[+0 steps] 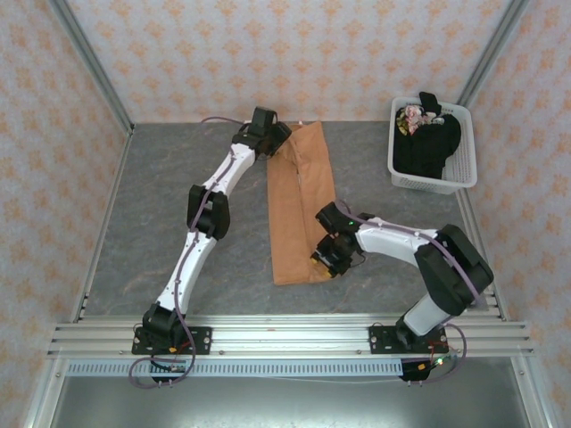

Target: Fold and stack the t-shirts

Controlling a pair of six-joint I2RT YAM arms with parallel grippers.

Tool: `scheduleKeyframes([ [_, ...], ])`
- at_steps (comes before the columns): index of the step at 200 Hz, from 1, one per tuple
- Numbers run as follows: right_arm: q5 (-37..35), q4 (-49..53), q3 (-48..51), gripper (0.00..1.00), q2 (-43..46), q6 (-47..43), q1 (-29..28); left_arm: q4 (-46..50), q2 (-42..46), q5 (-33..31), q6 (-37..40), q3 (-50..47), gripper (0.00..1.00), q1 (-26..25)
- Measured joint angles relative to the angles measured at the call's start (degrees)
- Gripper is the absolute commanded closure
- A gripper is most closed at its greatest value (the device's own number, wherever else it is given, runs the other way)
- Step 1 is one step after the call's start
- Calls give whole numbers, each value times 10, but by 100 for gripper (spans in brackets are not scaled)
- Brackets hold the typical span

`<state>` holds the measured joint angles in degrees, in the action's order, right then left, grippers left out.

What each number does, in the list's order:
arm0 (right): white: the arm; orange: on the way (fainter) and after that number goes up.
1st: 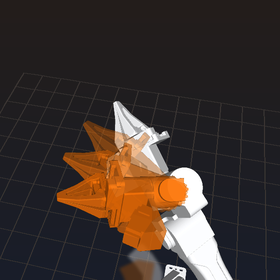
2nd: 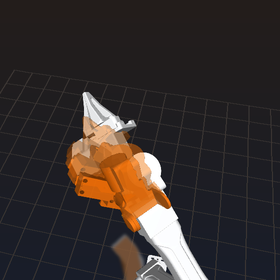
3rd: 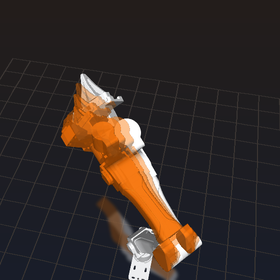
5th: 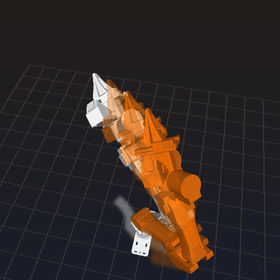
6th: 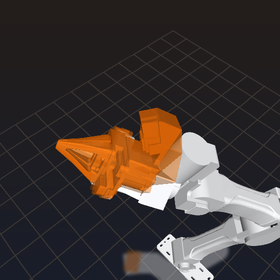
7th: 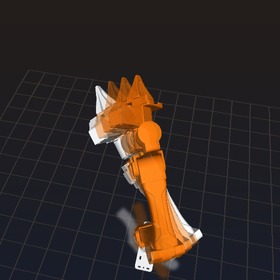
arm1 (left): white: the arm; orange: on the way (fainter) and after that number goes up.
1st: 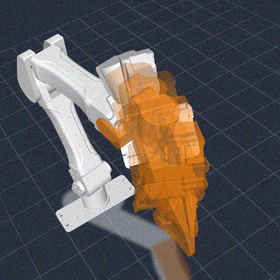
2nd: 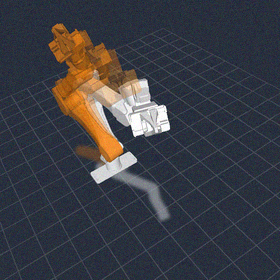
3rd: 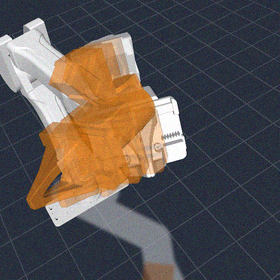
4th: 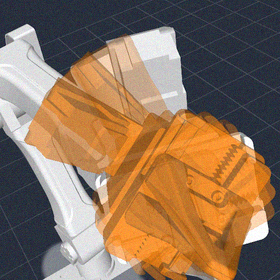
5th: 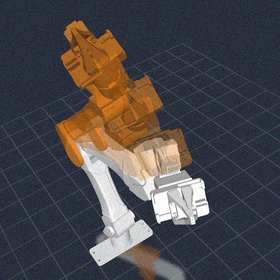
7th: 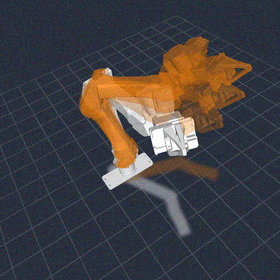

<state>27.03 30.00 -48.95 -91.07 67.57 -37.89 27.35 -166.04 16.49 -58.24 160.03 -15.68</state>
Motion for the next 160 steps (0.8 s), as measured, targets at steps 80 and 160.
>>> scheduleKeyframes([
  [80,-54,134,-99,43,88,-56,13,115,212,-37,73,-128,30,17],
  [160,-67,217,-91,48,187,-264,154,122,659,80,90,-825,42,-103],
])
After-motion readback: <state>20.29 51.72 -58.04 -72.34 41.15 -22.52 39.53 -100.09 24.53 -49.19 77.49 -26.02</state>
